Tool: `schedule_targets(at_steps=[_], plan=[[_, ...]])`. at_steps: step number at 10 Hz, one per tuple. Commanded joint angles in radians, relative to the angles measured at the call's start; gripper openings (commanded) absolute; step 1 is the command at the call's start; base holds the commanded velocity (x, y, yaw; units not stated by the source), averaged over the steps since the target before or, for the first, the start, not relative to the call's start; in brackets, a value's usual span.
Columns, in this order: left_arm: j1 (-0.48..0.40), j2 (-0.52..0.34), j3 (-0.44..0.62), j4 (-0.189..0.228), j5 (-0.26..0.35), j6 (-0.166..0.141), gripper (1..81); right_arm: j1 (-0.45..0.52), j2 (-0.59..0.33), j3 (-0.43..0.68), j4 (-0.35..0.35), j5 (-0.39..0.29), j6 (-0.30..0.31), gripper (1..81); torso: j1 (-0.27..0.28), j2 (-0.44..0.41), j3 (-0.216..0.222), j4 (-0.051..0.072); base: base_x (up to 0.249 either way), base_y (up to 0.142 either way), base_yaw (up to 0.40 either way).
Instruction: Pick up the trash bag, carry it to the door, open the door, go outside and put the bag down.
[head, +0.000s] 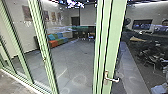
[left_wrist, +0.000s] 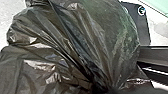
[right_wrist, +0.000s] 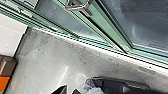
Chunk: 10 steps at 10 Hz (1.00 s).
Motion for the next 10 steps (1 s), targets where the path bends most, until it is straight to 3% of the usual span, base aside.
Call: schedule_targets(at_steps=[1, 5, 7, 10], plan=[[-0.043, -0.004, 0.004, -0.006, 0.068, -0.004, 1.0, 0.126, 0.048, -0.001, -0.134, -0.069, 0.191, 81.1, 0.000, 0.000, 0.000, 0.000, 0.000, 0.000, 0.000], [-0.043, -0.001, -0.008, -0.006, 0.068, -0.004, 1.0, 0.134, 0.189, -0.088, -0.128, -0.039, 0.212, 81.1, 0.000, 0.000, 0.000, 0.000, 0.000, 0.000, 0.000], [-0.043, 0.000, -0.013, -0.008, 0.070, -0.006, 1.0, 0.142, 0.242, -0.128, -0.129, 0.040, 0.238, 81.1, 0.000, 0.000, 0.000, 0.000, 0.000, 0.000, 0.000], [-0.043, -0.001, -0.013, -0.006, 0.071, -0.006, 1.0, 0.188, 0.347, -0.203, -0.137, 0.041, 0.299, 81.1, 0.000, 0.000, 0.000, 0.000, 0.000, 0.000, 0.000]])
